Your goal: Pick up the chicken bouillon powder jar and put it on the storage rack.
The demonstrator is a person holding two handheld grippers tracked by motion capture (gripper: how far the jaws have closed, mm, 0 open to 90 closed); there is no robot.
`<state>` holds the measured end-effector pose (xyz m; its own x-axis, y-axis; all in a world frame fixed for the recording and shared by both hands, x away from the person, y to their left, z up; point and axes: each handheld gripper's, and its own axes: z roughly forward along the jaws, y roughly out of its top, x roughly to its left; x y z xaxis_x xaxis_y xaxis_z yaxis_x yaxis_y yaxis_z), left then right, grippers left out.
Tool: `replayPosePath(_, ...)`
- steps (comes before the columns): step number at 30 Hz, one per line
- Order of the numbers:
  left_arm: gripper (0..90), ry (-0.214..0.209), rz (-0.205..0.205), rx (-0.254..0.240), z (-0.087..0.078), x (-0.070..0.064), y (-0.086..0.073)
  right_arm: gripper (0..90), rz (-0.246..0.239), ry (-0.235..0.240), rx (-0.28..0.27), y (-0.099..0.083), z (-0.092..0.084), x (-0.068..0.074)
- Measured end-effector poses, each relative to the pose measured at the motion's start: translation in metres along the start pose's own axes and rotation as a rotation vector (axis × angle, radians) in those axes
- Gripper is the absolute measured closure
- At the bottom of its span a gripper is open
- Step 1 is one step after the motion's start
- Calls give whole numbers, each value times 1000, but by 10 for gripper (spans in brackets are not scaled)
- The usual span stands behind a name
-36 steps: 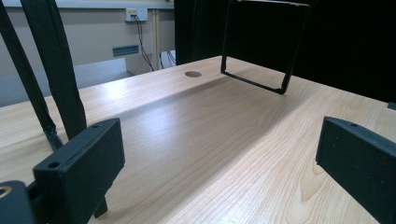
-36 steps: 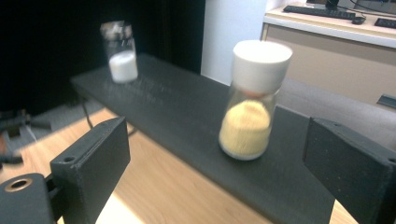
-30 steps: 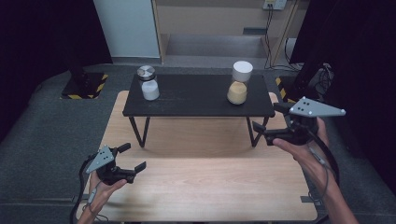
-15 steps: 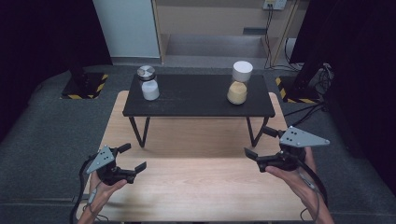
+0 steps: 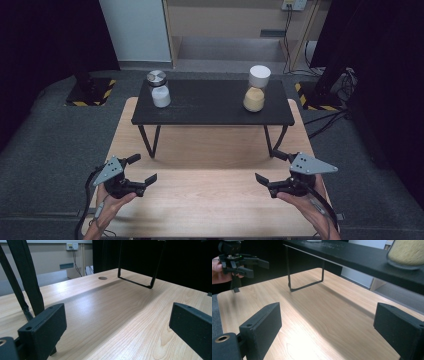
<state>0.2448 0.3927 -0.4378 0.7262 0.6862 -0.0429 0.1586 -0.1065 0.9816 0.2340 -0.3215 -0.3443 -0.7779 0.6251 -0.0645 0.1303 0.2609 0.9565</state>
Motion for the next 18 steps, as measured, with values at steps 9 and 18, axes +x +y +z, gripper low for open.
replayPosePath(9, 2, 0, 3, 6, 0, 0, 0, 80, 30, 21, 10, -27, 10, 2)
replayPosePath(18, 3, 6, 4, 3, 0, -1, 0, 80, 24, -8, 8, -41, 15, 7)
